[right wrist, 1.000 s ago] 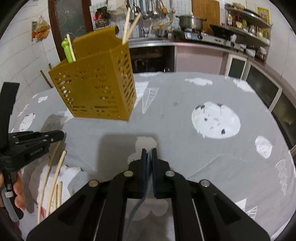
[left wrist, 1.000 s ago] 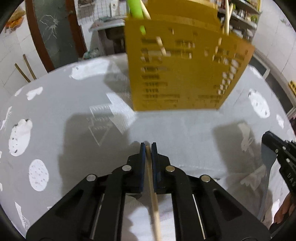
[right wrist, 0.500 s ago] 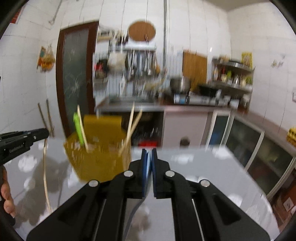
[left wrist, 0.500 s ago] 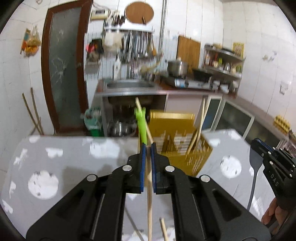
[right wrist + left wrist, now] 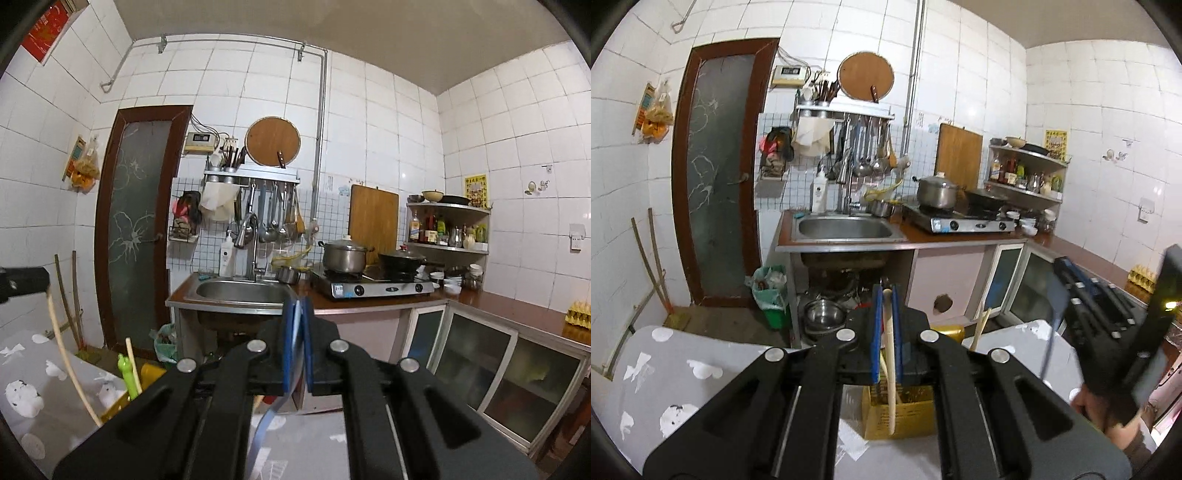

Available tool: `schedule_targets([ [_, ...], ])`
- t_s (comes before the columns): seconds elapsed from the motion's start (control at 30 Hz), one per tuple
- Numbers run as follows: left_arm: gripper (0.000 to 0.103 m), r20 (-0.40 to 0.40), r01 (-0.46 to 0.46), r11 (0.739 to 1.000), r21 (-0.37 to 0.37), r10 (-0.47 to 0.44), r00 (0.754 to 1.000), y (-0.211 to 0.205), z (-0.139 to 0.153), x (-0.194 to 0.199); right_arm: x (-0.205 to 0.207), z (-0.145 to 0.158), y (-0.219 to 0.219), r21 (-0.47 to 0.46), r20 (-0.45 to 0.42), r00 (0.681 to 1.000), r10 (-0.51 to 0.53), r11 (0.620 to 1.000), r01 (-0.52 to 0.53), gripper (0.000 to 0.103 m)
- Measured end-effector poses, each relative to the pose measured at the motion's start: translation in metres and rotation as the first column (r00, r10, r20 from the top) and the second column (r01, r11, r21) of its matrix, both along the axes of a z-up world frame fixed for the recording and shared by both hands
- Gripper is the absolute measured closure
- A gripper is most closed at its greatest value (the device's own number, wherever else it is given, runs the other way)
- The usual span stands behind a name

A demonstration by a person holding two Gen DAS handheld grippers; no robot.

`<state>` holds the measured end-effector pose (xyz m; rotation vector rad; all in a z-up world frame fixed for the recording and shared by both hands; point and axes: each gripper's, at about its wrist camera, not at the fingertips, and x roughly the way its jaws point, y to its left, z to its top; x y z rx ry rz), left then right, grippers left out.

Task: Organize utensils
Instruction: 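Lift the spoon and chopstick and carry them over the yellow holder, then lower the spoon and chopstick into the holder and open both tools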

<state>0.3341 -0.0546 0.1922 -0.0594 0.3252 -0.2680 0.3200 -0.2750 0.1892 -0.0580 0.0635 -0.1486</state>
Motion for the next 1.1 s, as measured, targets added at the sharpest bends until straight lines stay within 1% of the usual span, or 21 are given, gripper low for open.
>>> schedule_targets([
  [0.17, 0.099, 0.036, 0.009, 1.000, 0.003, -0.009, 0.999, -0.005, 0.014, -0.002, 0.015, -0.003, 0.007, -0.016, 0.019, 1.000, 0.018, 1.000, -0.018, 0.097],
  [0.27, 0.099, 0.043, 0.023, 1.000, -0.012, -0.022, 0.999, -0.005, 0.024, -0.004, 0.020, -0.006, 0.007, -0.007, 0.023, 0.999, 0.026, 1.000, -0.026, 0.097],
  [0.33, 0.099, 0.062, 0.022, 1.000, -0.005, -0.022, 0.998, -0.007, 0.029, -0.008, 0.023, -0.008, 0.008, -0.003, 0.026, 0.999, 0.028, 1.000, -0.028, 0.097],
  [0.43, 0.099, 0.070, 0.023, 1.000, -0.004, -0.023, 0.997, -0.007, 0.036, -0.009, 0.029, -0.009, 0.009, -0.008, 0.029, 0.999, 0.031, 0.999, -0.031, 0.097],
  [0.6, 0.099, 0.071, 0.016, 1.000, -0.024, -0.014, 0.997, -0.001, 0.040, -0.003, 0.037, -0.009, 0.010, 0.009, 0.048, 0.998, 0.031, 0.999, -0.031, 0.097],
  [0.7, 0.099, 0.105, 0.010, 0.999, -0.041, -0.005, 0.994, 0.001, 0.042, -0.007, 0.042, -0.014, 0.013, -0.006, 0.054, 0.998, 0.030, 1.000, -0.030, 0.097],
  [0.8, 0.099, 0.128, 0.011, 0.998, -0.062, -0.003, 0.992, 0.002, 0.044, -0.005, 0.047, -0.019, 0.014, 0.001, 0.057, 0.998, 0.030, 1.000, -0.030, 0.097],
  [0.9, 0.099, 0.142, -0.002, 0.998, -0.069, 0.011, 0.990, 0.001, 0.036, 0.003, 0.052, -0.023, 0.014, 0.011, 0.063, 0.998, 0.031, 0.999, -0.032, 0.097],
  [1.0, 0.099, 0.101, -0.014, 0.998, -0.066, 0.021, 0.995, 0.000, 0.016, 0.024, 0.056, -0.028, 0.013, 0.009, 0.079, 0.996, 0.029, 1.000, -0.030, 0.097],
  [1.1, 0.099, 0.060, -0.026, 0.999, -0.028, 0.028, 0.998, -0.004, -0.013, 0.044, 0.060, -0.030, 0.017, -0.018, 0.098, 0.995, 0.018, 1.000, -0.016, 0.097],
])
